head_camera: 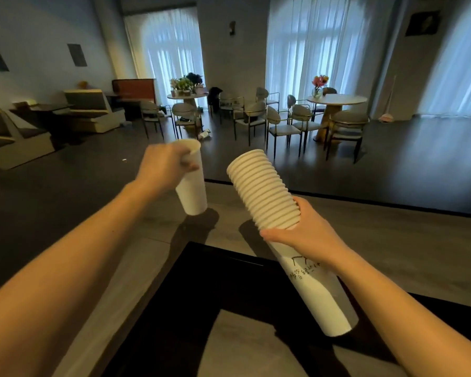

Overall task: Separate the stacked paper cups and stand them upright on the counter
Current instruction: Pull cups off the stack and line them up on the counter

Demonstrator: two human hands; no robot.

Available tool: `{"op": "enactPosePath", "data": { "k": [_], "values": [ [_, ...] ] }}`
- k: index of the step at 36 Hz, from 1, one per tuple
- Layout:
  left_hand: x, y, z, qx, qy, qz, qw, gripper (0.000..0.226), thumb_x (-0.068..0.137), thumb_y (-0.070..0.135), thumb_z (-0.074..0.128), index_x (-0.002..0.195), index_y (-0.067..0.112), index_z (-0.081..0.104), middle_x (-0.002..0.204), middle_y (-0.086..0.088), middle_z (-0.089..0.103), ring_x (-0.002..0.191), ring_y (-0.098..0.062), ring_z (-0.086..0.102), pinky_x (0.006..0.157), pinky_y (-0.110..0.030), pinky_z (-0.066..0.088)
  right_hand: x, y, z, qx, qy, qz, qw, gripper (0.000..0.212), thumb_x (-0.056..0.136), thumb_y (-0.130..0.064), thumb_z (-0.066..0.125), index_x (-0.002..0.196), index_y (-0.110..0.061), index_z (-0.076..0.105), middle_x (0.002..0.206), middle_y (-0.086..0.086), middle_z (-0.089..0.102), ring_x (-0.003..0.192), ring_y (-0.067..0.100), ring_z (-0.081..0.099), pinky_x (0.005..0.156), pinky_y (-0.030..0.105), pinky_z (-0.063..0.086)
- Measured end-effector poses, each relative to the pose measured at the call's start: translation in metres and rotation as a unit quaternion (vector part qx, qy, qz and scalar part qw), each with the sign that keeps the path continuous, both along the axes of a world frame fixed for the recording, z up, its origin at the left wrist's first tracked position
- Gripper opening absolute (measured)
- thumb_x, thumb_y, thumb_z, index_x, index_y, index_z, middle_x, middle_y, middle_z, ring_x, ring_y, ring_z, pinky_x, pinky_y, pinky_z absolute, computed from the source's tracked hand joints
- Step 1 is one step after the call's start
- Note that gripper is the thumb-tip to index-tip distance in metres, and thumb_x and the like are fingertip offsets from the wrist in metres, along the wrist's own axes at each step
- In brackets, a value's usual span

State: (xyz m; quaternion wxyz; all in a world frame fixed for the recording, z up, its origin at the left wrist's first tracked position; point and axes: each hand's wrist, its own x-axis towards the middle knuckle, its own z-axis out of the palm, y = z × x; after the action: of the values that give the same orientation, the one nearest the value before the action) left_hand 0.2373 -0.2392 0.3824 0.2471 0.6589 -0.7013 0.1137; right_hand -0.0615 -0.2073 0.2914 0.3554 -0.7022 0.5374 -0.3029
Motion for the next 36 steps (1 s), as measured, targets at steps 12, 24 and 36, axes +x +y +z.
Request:
{"op": "enactPosePath", "data": {
  "k": [12,24,36],
  "values": [
    [0.041,-0.120,-0.051,-0.007,-0.082,-0.018,0.996,0.034,0.089,0.030,0.065,0.116,0.008,0.065,0.111,-0.018,0.069,0.104,-0.038,0.061,0.095,-0.051,0.044,0.059,-0.058,0.021,0.032,0.073,-0.029,0.996,0.105,0.064,-0.064,0.082,0.148,-0.034,0.028,0.125,-0.010,0.051,0.111,0.013,0.054,0.085,0.033,0.050],
    [0.058,-0.168,-0.042,0.011,-0.084,0.003,0.996,0.050,0.085,0.033,0.071,0.121,0.000,0.060,0.113,-0.022,0.058,0.105,-0.039,0.053,0.083,-0.052,0.050,0.061,-0.089,0.015,0.038,0.099,-0.029,0.994,0.108,0.064,-0.064,0.082,0.150,-0.035,0.025,0.121,-0.014,0.049,0.108,0.008,0.051,0.079,0.027,0.046],
    [0.000,-0.106,0.009,0.262,0.221,-0.198,0.919,0.045,0.096,0.058,0.042,0.121,0.029,0.065,0.117,0.006,0.069,0.111,-0.015,0.063,0.104,-0.044,0.044,0.050,-0.074,0.018,0.020,0.067,-0.003,0.998,0.105,0.067,-0.058,0.085,0.151,-0.036,0.026,0.116,-0.022,0.048,0.101,0.001,0.051,0.072,0.019,0.040]
  ]
}}
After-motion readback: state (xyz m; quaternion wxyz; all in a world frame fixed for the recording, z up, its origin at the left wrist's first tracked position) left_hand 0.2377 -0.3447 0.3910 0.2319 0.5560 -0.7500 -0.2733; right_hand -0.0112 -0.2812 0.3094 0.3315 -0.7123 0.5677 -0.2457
